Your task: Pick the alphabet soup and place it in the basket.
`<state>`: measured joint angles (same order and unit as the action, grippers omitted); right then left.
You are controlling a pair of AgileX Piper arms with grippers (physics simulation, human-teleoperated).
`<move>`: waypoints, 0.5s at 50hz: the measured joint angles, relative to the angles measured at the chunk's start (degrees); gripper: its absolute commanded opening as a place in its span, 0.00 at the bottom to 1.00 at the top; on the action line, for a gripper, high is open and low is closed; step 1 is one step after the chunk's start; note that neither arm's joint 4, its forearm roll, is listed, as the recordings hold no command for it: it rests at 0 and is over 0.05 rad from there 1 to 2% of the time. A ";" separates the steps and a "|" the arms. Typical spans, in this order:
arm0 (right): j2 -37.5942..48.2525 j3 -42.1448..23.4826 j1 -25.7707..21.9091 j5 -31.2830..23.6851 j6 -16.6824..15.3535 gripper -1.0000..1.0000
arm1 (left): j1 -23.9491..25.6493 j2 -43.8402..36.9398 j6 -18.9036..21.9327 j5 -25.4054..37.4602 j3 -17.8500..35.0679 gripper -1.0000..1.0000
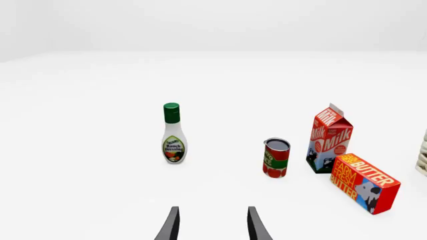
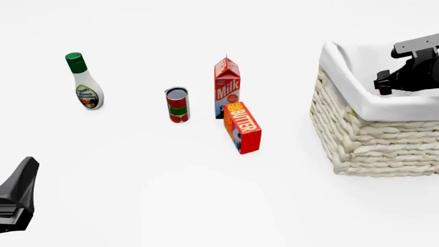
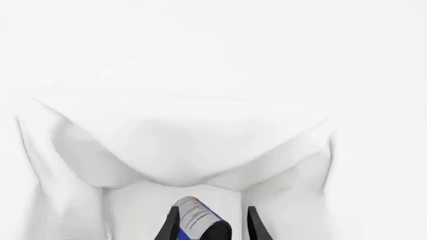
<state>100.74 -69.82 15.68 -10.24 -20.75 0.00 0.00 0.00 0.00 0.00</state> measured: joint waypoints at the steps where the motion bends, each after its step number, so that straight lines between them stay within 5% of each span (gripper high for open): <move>1: -0.16 -0.03 0.02 -0.05 0.06 1.00 | 0.00 0.00 0.00 0.00 0.00 1.00; 25: -9.78 0.82 -1.50 -4.71 1.49 1.00 | 0.00 0.00 0.00 0.00 0.00 1.00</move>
<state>90.96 -69.00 14.18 -14.95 -19.27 0.00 0.00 0.00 0.00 0.00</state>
